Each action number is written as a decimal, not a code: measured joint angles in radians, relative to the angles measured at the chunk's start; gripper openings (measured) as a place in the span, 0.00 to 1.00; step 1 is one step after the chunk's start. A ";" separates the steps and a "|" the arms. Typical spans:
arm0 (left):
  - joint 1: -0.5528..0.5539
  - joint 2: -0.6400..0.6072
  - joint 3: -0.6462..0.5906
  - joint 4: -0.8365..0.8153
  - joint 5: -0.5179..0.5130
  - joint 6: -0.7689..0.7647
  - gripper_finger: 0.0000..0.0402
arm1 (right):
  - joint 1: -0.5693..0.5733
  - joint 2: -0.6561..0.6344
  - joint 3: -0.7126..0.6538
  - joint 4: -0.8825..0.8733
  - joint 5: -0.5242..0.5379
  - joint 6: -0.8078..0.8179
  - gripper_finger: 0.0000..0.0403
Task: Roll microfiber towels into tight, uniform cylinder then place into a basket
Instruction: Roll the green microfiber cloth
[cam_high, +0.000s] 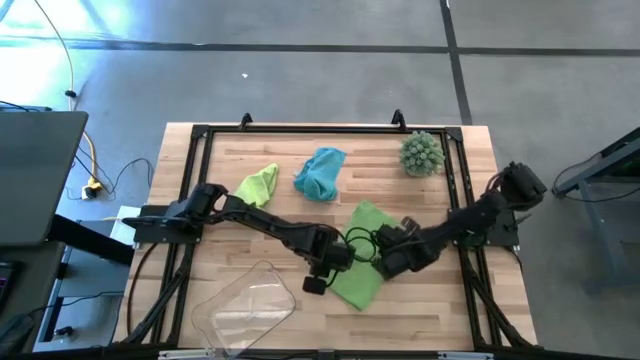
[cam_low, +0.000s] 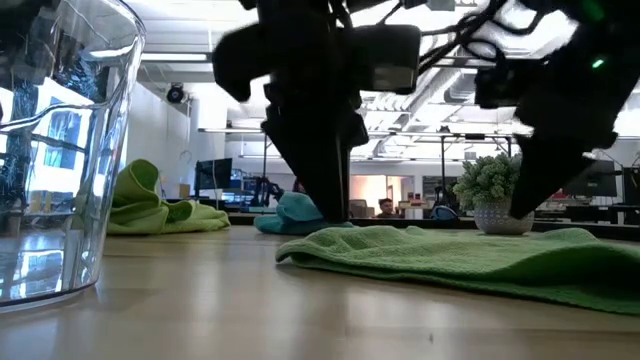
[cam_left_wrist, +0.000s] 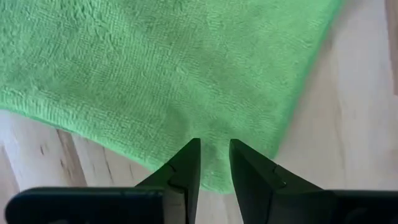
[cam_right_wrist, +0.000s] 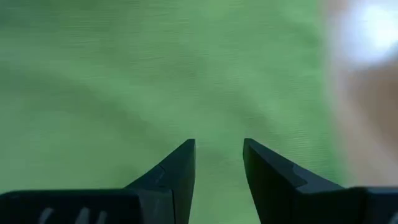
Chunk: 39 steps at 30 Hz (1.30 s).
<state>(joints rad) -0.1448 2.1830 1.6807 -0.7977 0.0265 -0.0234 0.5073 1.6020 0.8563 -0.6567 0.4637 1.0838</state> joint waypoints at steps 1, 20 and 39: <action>0.002 0.003 -0.011 0.017 0.001 0.001 0.19 | 0.020 0.000 -0.005 0.041 -0.002 0.017 0.32; -0.064 0.007 -0.099 0.239 0.000 -0.133 0.19 | 0.059 0.037 -0.151 0.148 0.095 0.075 0.32; -0.094 0.006 0.008 0.117 -0.092 0.046 0.19 | 0.035 -0.150 0.026 -0.076 0.112 -0.307 0.32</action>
<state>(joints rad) -0.2390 2.1895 1.6891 -0.6802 -0.0651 0.0228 0.5421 1.4522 0.8827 -0.7323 0.5755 0.7769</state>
